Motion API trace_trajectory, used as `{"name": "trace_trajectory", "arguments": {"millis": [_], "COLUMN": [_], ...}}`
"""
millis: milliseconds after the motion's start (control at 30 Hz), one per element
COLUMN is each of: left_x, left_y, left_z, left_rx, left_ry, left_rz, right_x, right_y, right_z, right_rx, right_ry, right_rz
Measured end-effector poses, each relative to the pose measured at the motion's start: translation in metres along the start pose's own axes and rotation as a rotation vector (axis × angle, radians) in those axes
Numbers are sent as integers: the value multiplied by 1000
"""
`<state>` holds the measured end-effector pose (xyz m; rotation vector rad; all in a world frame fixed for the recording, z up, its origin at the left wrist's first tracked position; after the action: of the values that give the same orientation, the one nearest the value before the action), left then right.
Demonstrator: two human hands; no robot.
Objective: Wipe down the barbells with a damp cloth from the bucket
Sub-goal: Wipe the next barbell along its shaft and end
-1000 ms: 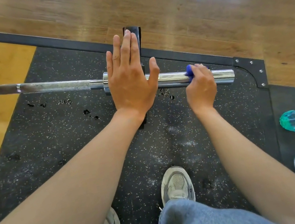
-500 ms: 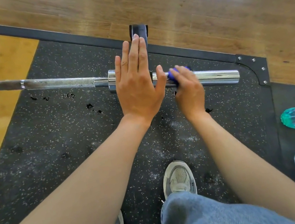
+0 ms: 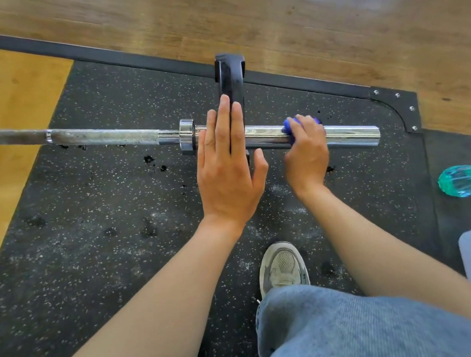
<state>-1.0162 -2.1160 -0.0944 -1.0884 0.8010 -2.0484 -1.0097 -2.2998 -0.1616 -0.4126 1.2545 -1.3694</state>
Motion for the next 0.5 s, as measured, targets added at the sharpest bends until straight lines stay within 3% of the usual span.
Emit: {"name": "trace_trajectory", "arguments": {"millis": [100, 233, 400, 500], "left_x": [-1, -1, 3, 12], "left_y": [-4, -9, -24, -45], "left_z": [-20, -48, -67, -40], "left_rx": [-28, -87, -50, 58], "left_ry": [-9, 4, -61, -137], "left_rz": [-11, 1, 6, -111], "right_x": [-16, -15, -63, -35], "right_y": [5, -3, 13, 4], "right_z": [-14, -25, -50, -49], "right_rx": [-176, -92, -208, -65], "right_ry": [-272, -35, -327, -40], "right_rz": [15, 42, 115, 134]}}
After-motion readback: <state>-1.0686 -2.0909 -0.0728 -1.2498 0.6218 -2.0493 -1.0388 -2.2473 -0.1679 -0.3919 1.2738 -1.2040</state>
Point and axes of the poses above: each hand's wrist, its own z-axis towards the middle knuckle, its own y-axis out of the palm, x = y × z, the point moved 8 cm from there along z, towards the middle knuckle, and after that the axes turned 1 degree about z, right-handed, at the moved point
